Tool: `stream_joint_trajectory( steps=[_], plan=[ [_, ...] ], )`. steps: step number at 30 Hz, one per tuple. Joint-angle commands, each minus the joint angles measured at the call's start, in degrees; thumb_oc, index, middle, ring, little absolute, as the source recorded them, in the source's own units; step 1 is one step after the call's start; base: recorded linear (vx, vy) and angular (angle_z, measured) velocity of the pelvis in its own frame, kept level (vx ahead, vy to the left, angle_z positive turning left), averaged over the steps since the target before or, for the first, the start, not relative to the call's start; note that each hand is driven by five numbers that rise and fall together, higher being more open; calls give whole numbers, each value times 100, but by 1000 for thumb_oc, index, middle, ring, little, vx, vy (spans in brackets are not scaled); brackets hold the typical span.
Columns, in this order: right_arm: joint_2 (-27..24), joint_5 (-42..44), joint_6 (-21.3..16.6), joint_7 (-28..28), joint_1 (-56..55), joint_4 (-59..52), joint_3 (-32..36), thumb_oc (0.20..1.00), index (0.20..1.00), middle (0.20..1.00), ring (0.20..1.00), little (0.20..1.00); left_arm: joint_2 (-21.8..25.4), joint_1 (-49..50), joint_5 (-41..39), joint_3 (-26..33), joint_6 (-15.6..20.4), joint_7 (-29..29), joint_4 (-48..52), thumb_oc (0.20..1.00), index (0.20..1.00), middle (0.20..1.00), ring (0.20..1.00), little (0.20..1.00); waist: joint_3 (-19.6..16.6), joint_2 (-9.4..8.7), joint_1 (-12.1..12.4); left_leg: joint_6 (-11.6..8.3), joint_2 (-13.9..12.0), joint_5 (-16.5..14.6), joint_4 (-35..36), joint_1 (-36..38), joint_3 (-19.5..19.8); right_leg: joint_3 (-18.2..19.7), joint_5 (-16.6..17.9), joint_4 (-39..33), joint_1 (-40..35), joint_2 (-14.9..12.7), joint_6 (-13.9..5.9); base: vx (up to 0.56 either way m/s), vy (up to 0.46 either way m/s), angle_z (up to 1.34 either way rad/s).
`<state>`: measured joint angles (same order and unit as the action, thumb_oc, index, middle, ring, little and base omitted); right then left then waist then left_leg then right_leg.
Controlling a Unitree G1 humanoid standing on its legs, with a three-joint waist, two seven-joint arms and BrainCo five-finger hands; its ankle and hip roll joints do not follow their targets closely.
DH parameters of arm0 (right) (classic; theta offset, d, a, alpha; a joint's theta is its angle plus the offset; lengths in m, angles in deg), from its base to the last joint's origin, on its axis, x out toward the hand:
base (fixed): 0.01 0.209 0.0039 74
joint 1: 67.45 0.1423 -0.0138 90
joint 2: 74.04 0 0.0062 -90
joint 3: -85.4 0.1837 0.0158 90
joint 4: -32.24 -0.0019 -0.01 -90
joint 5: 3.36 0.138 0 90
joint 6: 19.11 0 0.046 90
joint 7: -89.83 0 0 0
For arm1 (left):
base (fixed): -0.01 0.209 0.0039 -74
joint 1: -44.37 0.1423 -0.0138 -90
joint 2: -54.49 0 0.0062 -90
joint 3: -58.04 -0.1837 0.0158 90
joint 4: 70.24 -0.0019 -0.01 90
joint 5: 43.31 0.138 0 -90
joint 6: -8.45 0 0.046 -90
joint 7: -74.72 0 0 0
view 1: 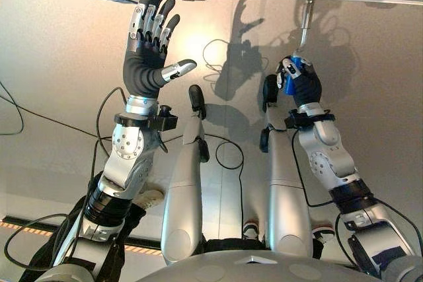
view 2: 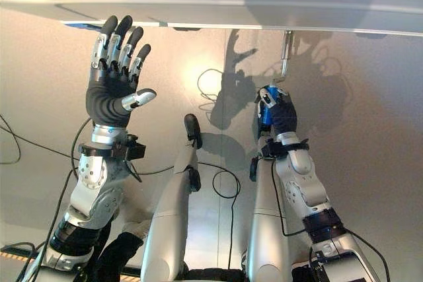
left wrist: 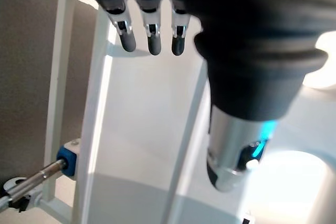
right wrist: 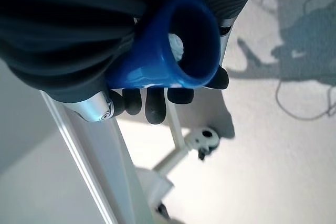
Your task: Raise the hospital bed
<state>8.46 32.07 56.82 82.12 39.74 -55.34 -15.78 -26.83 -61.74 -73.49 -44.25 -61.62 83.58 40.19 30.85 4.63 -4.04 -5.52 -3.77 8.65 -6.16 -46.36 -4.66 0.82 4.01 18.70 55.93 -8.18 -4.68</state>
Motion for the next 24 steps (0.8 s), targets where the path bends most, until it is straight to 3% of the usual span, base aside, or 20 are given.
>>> stream_joint_trajectory(
  steps=[1,8,9,11,13,17,18,20,21,22,24],
  plan=[
    [100,361,-1372,-325,147,-1080,1292,200,200,200,200,200,162,144,-58,277,356,-176,714,1000,1000,1000,1000,1000,-106,-288,-148,69,169,-521,-339,325,165,-205,146,-665,-598,166,-455,-16,-62,-3],
    [26,149,-1496,-831,48,-742,1868,200,200,200,200,200,151,202,-124,466,360,-206,791,1000,1000,1000,1000,1000,-106,-344,-197,29,114,-423,-140,476,179,-209,159,-673,-631,234,-425,-1,-63,-3],
    [-84,-97,-1490,-1201,27,-338,2107,200,200,200,200,200,154,230,-151,482,374,-209,802,1000,1000,1000,1000,1000,-106,-351,-198,15,101,-454,-121,530,193,-224,103,-662,-672,235,-429,-15,-37,-1],
    [-141,-155,-1489,-1372,91,-57,2187,200,200,200,200,200,165,215,-164,490,378,-206,809,1000,1000,1000,1000,1000,-106,-351,-200,15,104,-405,-101,498,197,-225,151,-672,-634,237,-421,0,-40,0],
    [-380,-693,-1242,-1879,88,638,2321,200,200,200,200,200,202,258,-203,478,381,-193,840,1000,1000,1000,1000,1000,-106,-355,-178,26,101,-450,-86,554,212,-235,96,-654,-680,256,-419,17,-38,2],
    [-777,-996,-951,-2252,340,1653,2283,200,200,200,200,200,264,231,-269,371,405,-176,879,1000,1000,1000,1000,1000,-106,-329,-131,33,108,-409,-94,487,234,-239,140,-653,-619,250,-405,0,0,0],
    [-1079,-928,-732,-2270,541,2605,2178,200,200,200,200,200,328,225,-298,180,393,-177,895,1000,1000,1000,1000,1000,-106,-303,-66,36,113,-463,-129,505,262,-265,73,-590,-637,235,-403,0,0,0],
    [-1302,-865,-643,-2204,796,3166,2016,200,200,200,200,200,373,166,-314,96,393,-180,895,1000,1000,1000,1000,1000,-106,-276,-45,35,119,-427,-149,432,272,-267,114,-592,-580,228,-392,0,0,0],
    [-1604,-639,-382,-1974,1231,4269,1615,200,200,200,200,200,466,109,-384,-142,374,-201,886,1000,1000,1000,1000,1000,-106,-242,40,27,130,-466,-191,415,306,-288,62,-536,-578,217,-390,-3,16,4],
    [-1626,-616,-399,-1951,1293,4319,1595,200,200,200,200,200,461,86,-384,-125,377,-200,883,1000,1000,1000,1000,1000,-106,-242,29,27,133,-424,-190,362,302,-283,112,-552,-531,215,-384,14,28,5],
    [-1976,-657,145,-1495,1927,5995,930,200,200,200,200,200,551,-80,-401,-413,320,-184,811,1000,1000,1000,1000,1000,-106,-149,182,32,161,-475,-264,289,366,-340,29,-463,-501,173,-378,10,30,4]
  ],
)
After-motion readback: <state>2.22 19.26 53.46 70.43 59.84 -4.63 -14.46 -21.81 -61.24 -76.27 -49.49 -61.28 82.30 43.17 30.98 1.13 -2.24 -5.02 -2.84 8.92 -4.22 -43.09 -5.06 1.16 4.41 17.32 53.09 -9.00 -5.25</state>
